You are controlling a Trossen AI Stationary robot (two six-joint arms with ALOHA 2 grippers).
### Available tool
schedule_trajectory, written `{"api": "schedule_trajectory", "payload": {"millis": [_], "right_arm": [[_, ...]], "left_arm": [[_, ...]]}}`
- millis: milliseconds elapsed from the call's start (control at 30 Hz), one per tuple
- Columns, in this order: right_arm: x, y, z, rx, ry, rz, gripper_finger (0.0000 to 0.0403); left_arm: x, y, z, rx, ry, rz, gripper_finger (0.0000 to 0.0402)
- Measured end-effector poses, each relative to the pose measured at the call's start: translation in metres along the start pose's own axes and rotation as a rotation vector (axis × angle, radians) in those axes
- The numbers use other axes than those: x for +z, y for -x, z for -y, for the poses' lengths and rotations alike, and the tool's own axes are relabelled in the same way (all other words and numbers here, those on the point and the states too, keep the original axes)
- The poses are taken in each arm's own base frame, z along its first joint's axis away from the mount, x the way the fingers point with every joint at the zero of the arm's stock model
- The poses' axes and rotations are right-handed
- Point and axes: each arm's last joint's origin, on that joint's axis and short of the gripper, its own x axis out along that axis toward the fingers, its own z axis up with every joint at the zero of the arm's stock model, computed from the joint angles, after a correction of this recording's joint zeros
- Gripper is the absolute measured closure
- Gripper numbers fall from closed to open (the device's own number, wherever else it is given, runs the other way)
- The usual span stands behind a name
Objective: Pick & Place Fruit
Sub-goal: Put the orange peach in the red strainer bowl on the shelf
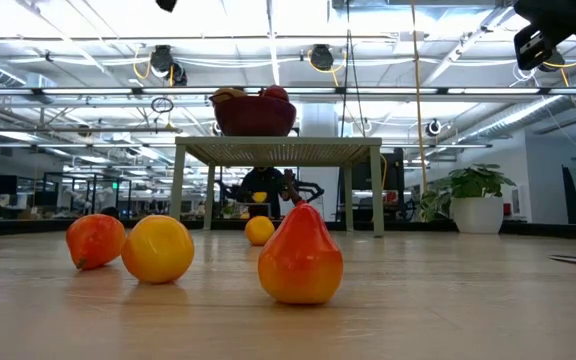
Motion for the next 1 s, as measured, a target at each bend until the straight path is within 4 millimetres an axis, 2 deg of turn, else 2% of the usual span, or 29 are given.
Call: {"api": "schedule_trajectory", "payload": {"millis": [167,367,633,800,1000], "right_arm": [[0.0,0.0,0.0,-0.001,0.0,0.0,0.0403],[0.0,0.0,0.0,-0.002,0.0,0.0,0.0403],[0.0,0.0,0.0,-0.008,0.0,0.001,0.0403],[0.0,0.0,0.002,-0.058,0.001,0.006,0.0403],[0.0,0.0,0.002,-0.06,0.001,0.006,0.0403]], "left_arm": [[0.022,-0.026,-0.02,0.124,-0.162,0.005,0.0348],[0.06,-0.05,-0.049,0.249,-0.339,-0.105,0.0348],[0.103,-0.069,-0.096,0.267,-0.348,-0.217,0.0348],[0.11,-0.077,-0.116,0.221,-0.325,-0.249,0.0348],[0.11,-0.08,-0.132,0.263,-0.329,-0.28,0.0348]]}}
